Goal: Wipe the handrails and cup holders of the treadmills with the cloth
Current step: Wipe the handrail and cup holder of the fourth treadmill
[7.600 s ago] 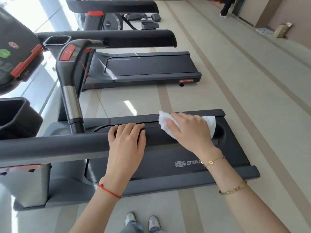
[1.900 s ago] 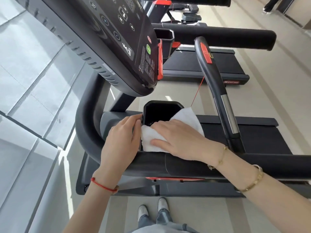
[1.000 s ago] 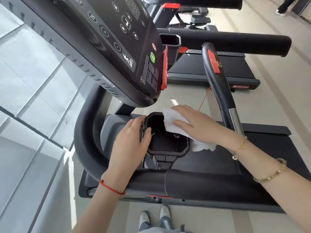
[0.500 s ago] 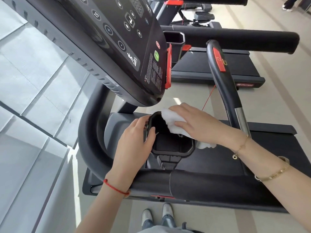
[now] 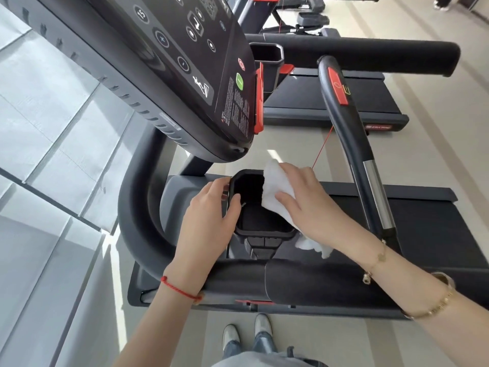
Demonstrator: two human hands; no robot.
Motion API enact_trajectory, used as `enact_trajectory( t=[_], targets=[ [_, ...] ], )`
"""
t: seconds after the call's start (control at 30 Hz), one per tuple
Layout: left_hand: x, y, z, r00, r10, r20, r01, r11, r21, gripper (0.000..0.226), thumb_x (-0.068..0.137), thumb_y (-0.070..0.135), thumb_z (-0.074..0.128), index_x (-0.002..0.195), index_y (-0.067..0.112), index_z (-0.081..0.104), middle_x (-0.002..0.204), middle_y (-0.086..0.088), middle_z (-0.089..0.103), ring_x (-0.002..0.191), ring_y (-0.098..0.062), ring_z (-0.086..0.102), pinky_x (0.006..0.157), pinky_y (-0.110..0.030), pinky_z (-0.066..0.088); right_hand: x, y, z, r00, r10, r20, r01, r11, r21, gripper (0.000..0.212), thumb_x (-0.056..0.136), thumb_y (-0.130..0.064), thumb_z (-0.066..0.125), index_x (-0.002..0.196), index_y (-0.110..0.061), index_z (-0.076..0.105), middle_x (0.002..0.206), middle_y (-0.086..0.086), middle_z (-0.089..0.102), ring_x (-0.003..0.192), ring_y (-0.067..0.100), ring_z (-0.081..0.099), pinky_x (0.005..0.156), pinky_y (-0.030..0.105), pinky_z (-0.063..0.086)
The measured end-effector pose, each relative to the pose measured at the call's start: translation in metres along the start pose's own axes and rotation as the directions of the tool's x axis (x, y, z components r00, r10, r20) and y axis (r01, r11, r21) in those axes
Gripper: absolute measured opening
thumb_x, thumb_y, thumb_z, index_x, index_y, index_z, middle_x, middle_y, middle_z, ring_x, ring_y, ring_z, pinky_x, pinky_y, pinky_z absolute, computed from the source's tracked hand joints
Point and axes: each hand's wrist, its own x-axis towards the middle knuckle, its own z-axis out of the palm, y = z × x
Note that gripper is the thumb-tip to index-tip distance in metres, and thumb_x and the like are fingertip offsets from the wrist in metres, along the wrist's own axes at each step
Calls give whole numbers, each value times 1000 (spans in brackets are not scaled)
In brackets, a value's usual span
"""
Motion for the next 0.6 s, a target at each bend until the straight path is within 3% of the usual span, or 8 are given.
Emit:
enact_trajectory(
  t=[0.2,0.37,0.43,0.6],
  targets=[
    [1,-2,1,1000,-4,7,4,1000,16,41,96,34,53,135,21,53,118,7,64,104,-9,59,81,-17,39,24,-15,-13,991,102,83,-106,993,55,44,103,-29,40,145,-22,30,137,7,39,119,24,45,91,29,34],
    [1,-2,2,1000,-2,4,2,1000,14,41,96,34,53,135,20,53,117,5,64,102,-12,60,81,-19,41,-29,-20,9,969,247,-2,-243,954,178,59,102,-26,41,150,-21,7,140,5,24,100,19,42,73,24,30],
    [1,-2,2,1000,-9,3,9,1000,15,41,96,34,53,134,20,53,117,5,64,102,-11,60,80,-19,40,-29,-20,10,964,266,8,-264,952,154,61,102,-26,42,150,-19,6,142,6,22,98,18,41,70,24,29],
    [2,-3,1,1000,-7,11,6,1000,17,41,96,33,53,134,20,53,116,4,64,99,-10,59,79,-18,38,21,-17,-14,979,167,114,-173,984,41,52,102,-27,42,149,-15,22,148,9,30,125,26,43,93,28,32]
  ],
)
